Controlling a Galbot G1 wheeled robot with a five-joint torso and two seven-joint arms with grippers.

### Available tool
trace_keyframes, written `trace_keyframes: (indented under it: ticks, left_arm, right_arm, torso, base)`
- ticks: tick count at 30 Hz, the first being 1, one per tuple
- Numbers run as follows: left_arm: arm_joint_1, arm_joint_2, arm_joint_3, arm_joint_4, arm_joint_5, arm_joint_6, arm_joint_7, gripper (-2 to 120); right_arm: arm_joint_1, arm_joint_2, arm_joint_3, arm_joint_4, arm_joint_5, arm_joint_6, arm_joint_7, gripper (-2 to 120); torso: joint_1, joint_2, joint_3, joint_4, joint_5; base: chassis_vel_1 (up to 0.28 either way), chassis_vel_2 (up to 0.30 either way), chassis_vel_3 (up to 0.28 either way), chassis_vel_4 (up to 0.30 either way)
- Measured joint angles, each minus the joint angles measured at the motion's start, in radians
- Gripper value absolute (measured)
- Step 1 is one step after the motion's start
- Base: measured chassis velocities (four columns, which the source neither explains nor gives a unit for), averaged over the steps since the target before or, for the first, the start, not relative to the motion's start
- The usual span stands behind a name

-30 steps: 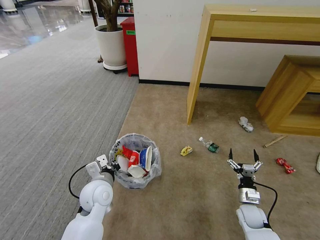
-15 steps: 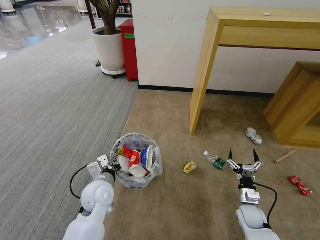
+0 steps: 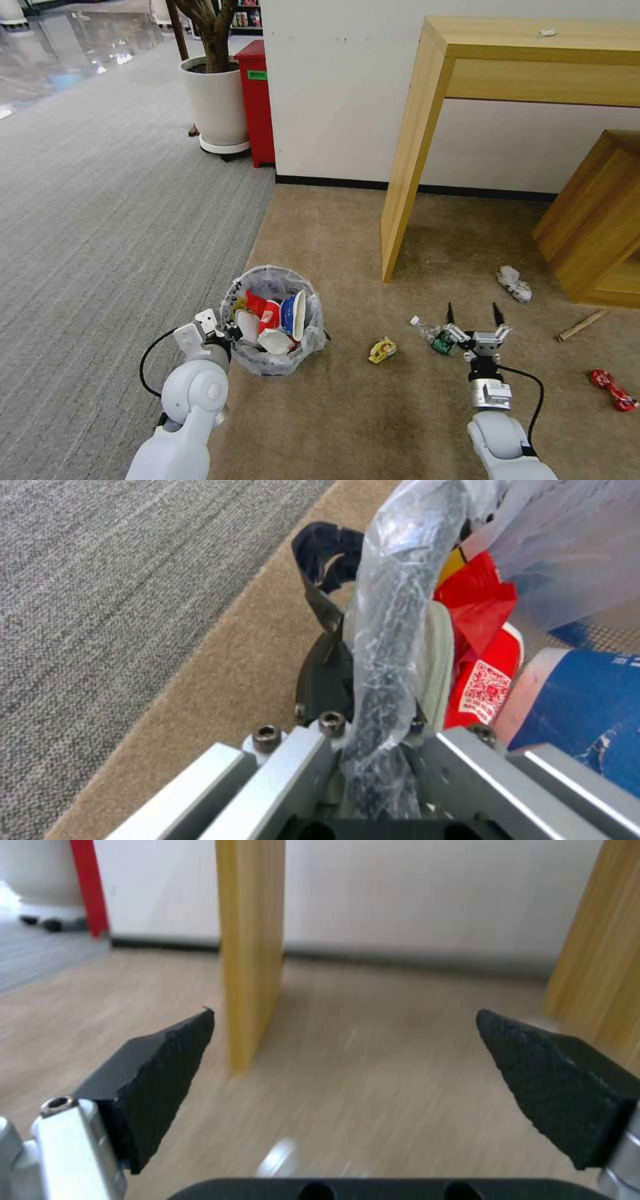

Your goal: Pick up the trash bin and place the garbage on the floor into it.

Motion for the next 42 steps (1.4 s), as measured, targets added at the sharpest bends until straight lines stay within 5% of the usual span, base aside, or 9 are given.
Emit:
trace_keyframes:
  ticks: [6, 14, 30, 42]
  left_arm:
    - [0.003, 0.009, 0.001, 0.002, -0.001, 0.003, -0.005, 0]
    - [-0.002, -0.003, 0.002, 0.018, 0.007, 0.003, -0.007, 0]
    - [-0.029, -0.024, 0.016, 0.061, 0.022, 0.001, -0.008, 0]
    - [-0.034, -0.031, 0.022, 0.056, 0.026, 0.003, -0.011, 0]
  right_arm:
    - [0.027, -0.055, -0.187, 0.038, 0.373, -0.136, 0.014, 100]
    - [0.027, -0.030, -0.256, 0.085, 0.551, -0.241, 0.093, 100]
    - [0.119, -0.080, -0.272, 0.106, 0.701, -0.423, 0.286, 100]
    - [0.184, 0.021, -0.300, 0.041, 0.716, -0.460, 0.302, 100]
  torso:
    - [0.000, 0.000, 0.000, 0.0004, -0.0001]
    - [0.000, 0.000, 0.000, 0.0000, -0.0002]
    - [0.000, 0.000, 0.000, -0.0001, -0.0002]
    - [0.000, 0.000, 0.000, 0.0003, -0.0003]
  base:
    - [0.000, 0.000, 0.000, 0.000]
    - [0.000, 0.000, 0.000, 0.000]
    - [0.000, 0.000, 0.000, 0.000]
    - [0.000, 0.000, 0.000, 0.000]
